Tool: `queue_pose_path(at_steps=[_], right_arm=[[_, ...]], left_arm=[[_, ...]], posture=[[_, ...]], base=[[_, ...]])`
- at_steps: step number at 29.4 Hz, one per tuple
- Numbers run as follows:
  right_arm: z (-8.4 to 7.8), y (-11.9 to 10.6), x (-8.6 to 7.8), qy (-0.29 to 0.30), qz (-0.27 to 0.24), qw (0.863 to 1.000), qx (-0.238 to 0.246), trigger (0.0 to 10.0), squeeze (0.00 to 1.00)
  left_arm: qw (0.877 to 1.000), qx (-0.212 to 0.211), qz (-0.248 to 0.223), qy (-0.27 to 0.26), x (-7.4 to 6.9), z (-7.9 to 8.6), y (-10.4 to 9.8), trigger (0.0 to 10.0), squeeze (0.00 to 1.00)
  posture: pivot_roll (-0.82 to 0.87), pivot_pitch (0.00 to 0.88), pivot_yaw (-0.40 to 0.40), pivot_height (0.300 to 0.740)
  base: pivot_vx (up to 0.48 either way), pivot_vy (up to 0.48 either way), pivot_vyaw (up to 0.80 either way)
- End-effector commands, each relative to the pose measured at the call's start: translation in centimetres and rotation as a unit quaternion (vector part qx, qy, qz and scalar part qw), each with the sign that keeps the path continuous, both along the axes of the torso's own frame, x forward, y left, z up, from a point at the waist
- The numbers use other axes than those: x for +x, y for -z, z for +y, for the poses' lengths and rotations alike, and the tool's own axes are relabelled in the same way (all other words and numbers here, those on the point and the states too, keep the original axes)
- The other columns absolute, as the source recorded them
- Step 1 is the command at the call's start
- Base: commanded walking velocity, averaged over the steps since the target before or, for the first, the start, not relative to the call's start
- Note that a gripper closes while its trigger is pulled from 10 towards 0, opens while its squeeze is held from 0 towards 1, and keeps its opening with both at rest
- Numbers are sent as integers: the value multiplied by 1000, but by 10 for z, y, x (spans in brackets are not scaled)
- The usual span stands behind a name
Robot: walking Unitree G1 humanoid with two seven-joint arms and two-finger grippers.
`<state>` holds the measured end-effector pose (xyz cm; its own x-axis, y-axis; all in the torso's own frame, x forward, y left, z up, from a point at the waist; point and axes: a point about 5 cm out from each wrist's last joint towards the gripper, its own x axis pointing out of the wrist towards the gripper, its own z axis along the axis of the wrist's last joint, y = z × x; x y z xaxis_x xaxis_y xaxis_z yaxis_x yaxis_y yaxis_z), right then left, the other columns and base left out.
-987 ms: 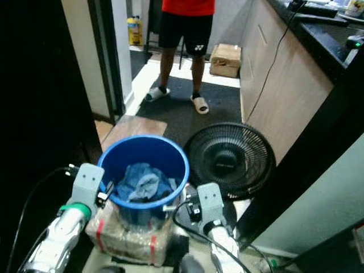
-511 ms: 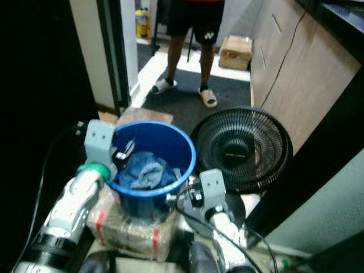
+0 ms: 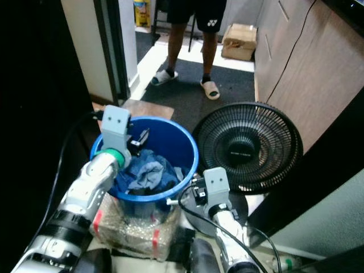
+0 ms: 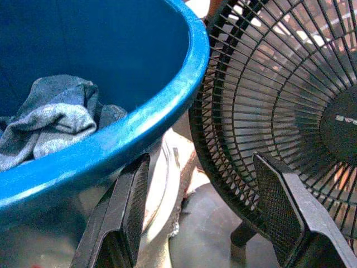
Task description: Clothes washing
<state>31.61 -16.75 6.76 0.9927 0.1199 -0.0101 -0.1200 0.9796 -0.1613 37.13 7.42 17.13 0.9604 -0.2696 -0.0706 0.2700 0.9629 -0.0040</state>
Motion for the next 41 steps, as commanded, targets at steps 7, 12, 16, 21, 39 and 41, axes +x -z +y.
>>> queue_pose_path(at_steps=[7, 12, 16, 21, 39, 41], right_arm=[[-3, 3, -1, -2, 14, 1000, -4, 10000, 0], [-2, 3, 0, -4, 17, 1000, -5, 10000, 0], [-2, 1, -1, -8, 14, 1000, -7, 10000, 0], [-2, 0, -1, -10, 13, 1000, -8, 10000, 0], [-3, 0, -5, -13, 10, 1000, -12, 10000, 0], [-3, -1, -5, -13, 10, 1000, -12, 10000, 0]], left_arm=[[984, -44, 174, -20, -9, 0, 51, 10000, 0], [973, -45, 225, -31, -18, 4, 77, 10000, 0], [963, -54, 260, -42, -25, 13, 96, 10000, 0], [959, -57, 274, -44, -29, 17, 103, 10000, 0], [976, 154, 155, 10, -41, 40, 122, 10000, 0], [974, 178, 139, 9, -42, 45, 123, 10000, 0]], posture=[[73, 140, 18, 577], [73, 167, 20, 577], [66, 188, 18, 577], [60, 202, 15, 577], [42, 203, 11, 577], [39, 202, 11, 577]], base=[[0, 0, 0], [0, 0, 0], [0, 0, 0], [0, 0, 0], [0, 0, 0], [0, 0, 0]])
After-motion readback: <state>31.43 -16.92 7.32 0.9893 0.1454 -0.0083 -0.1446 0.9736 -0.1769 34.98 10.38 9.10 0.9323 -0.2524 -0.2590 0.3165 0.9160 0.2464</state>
